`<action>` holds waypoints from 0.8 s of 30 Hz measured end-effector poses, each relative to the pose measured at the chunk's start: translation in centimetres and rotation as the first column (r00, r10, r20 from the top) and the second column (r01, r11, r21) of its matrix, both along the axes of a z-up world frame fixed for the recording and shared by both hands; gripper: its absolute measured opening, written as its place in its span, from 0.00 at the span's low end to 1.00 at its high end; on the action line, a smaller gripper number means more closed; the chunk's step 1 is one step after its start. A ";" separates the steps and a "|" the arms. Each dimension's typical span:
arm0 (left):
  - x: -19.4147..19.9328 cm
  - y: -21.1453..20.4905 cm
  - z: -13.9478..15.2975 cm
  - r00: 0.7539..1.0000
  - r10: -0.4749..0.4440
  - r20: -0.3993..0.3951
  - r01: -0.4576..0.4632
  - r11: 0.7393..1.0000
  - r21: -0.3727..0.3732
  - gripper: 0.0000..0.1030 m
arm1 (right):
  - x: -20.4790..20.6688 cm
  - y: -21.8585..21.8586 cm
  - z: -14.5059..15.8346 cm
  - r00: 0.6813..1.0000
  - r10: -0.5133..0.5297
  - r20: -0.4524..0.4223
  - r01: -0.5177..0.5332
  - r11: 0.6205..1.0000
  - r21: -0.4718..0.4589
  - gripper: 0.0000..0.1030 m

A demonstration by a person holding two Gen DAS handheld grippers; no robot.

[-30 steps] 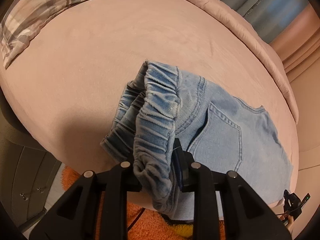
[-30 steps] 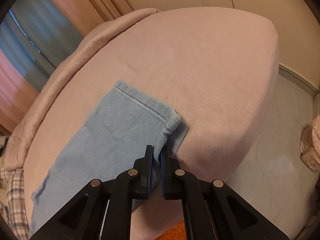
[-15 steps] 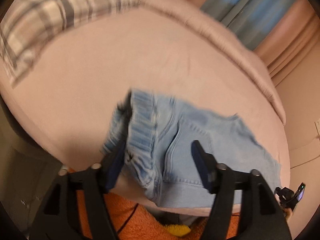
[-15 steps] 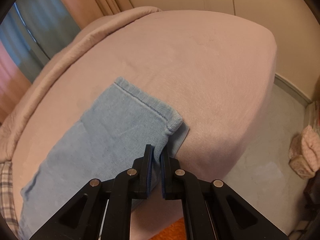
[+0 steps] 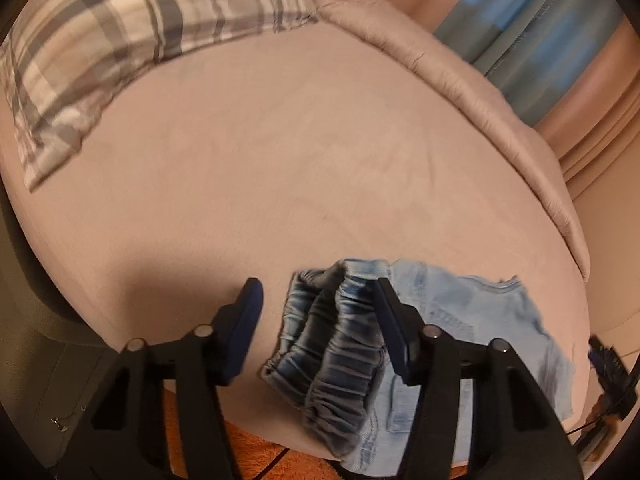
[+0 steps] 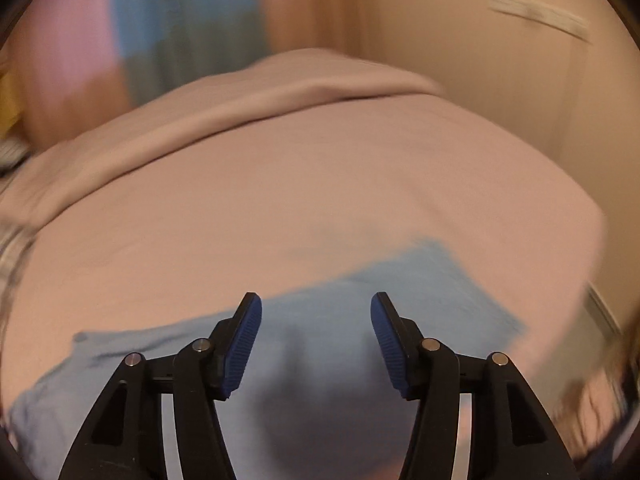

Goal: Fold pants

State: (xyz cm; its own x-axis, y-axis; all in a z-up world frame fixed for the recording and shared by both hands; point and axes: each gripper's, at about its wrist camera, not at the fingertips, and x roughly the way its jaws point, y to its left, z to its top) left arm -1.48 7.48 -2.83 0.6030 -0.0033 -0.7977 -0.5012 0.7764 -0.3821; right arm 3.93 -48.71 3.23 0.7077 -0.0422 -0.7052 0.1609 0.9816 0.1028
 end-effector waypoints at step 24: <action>-0.5 0.7 -2.2 0.999 0.045 -0.009 -0.046 0.998 -0.031 0.64 | 8.5 28.3 -7.3 0.619 0.695 -0.366 -0.761 0.645 -0.061 0.35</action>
State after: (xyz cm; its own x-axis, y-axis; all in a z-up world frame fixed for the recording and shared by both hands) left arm -1.99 8.13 -5.05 0.5966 -0.0007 -0.8025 -0.5390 0.7406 -0.4013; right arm 12.45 -20.41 -4.12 0.3335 0.2419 -0.9112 -0.6280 0.7778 -0.0234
